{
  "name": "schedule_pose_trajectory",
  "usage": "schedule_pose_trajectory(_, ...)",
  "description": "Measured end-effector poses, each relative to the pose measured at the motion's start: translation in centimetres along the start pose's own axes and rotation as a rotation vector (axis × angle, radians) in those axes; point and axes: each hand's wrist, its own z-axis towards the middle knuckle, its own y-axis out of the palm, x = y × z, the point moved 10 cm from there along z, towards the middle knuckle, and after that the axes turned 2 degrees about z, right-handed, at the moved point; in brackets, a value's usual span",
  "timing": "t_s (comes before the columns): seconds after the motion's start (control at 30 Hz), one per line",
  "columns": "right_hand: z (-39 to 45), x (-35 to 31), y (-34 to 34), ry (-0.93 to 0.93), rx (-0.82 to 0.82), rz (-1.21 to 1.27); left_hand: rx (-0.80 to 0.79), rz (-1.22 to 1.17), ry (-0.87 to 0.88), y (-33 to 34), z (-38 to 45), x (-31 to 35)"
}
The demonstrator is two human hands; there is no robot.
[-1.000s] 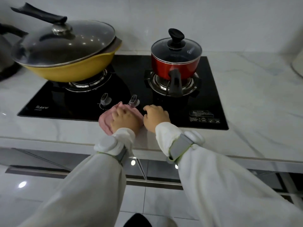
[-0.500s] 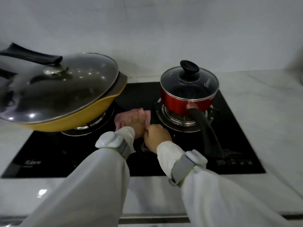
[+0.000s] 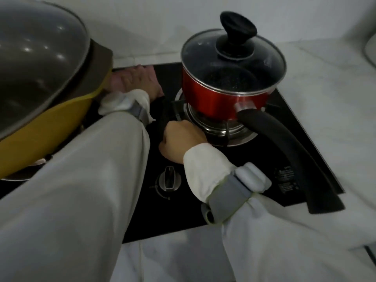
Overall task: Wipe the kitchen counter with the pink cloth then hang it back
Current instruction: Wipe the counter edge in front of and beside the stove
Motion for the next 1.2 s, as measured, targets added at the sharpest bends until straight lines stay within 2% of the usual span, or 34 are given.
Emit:
schedule_pose_trajectory(0.07,0.0,-0.2,0.0,-0.012,-0.024,-0.009,0.045,0.077,0.047,-0.4,1.4,0.5)
schedule_pose_trajectory(0.17,-0.5,-0.6,0.4,-0.026,-0.067,-0.053,-0.026,0.179,0.056,0.7,3.7,0.8)
schedule_pose_trajectory(0.3,-1.1,-0.7,0.4,-0.095,0.030,-0.093,-0.135,0.152,0.033,2.2,6.2,0.5)
schedule_pose_trajectory(0.43,-0.9,-1.0,0.3,-0.128,0.062,-0.073,-0.045,0.183,0.061,1.1,7.5,0.7)
schedule_pose_trajectory(0.5,-0.8,-1.2,0.4,-0.133,0.094,-0.094,-0.006,0.180,-0.048,0.3,7.1,-0.5)
schedule_pose_trajectory(0.6,-1.3,-1.3,0.5,-0.129,0.106,-0.089,0.065,0.089,-0.323,0.2,5.8,-4.0)
schedule_pose_trajectory(0.7,-1.4,-1.3,0.0,-0.108,0.106,-0.086,0.078,-0.011,-0.396,-0.5,3.0,-4.5)
schedule_pose_trajectory(0.93,-1.8,-1.1,0.0,-0.028,0.094,-0.111,0.135,0.132,-0.265,-2.6,-2.7,-2.5)
schedule_pose_trajectory(1.0,-2.1,-1.3,0.2,-0.026,0.101,-0.122,0.065,0.242,-0.233,-1.2,-4.3,-2.6)
schedule_pose_trajectory(1.1,-2.4,-1.8,1.5,-0.026,0.053,-0.154,-0.030,0.237,-0.253,0.0,-5.9,-4.1)
schedule_pose_trajectory(1.2,-2.2,-1.8,2.8,-0.006,-0.014,-0.245,-0.217,0.371,-0.003,0.9,-7.7,-2.2)
